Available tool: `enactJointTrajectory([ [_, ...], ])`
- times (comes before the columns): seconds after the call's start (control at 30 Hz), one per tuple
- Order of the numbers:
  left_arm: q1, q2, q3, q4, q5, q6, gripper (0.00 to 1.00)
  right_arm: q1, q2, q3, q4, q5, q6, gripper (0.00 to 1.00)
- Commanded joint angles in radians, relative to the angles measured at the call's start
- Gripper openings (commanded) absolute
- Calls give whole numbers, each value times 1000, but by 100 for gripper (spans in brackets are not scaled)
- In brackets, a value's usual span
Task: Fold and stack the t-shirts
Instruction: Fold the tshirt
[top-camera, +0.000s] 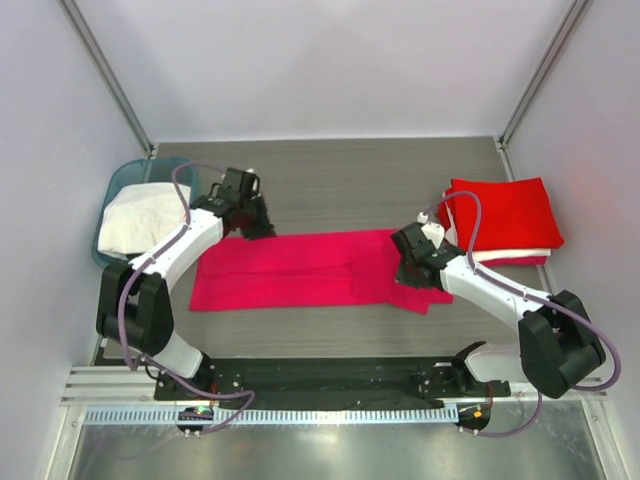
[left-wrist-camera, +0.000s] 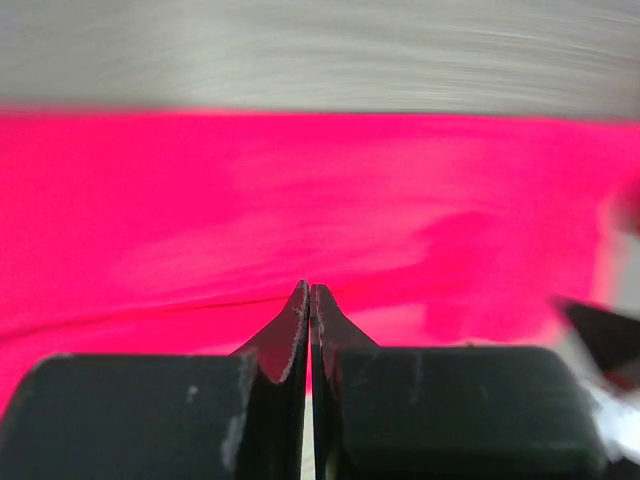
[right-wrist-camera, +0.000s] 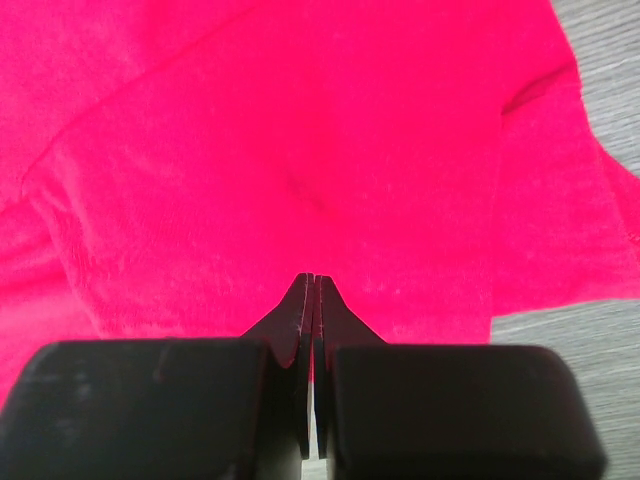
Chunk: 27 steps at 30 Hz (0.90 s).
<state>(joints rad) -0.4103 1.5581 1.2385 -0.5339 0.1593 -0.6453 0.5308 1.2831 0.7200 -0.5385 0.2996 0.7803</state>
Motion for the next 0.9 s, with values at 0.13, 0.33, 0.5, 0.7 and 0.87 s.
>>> enactJointTrajectory([
  [0.13, 142, 29, -110, -217, -414, -94, 0, 3, 53, 65, 25, 95, 42, 1],
  [0.33, 168, 138, -123, -186, -455, -177, 0, 3, 94, 71, 35, 98, 54, 1],
  [0.5, 185, 236, -131, -130, -446, -201, 0, 3, 116, 79, 40, 107, 31, 1],
  [0.7, 189, 257, -155, -75, -437, -221, 0, 3, 145, 75, 52, 98, 27, 1],
  [0.87, 189, 241, -188, -81, -435, -257, 0, -32, 211, 75, 71, 69, 13, 1],
])
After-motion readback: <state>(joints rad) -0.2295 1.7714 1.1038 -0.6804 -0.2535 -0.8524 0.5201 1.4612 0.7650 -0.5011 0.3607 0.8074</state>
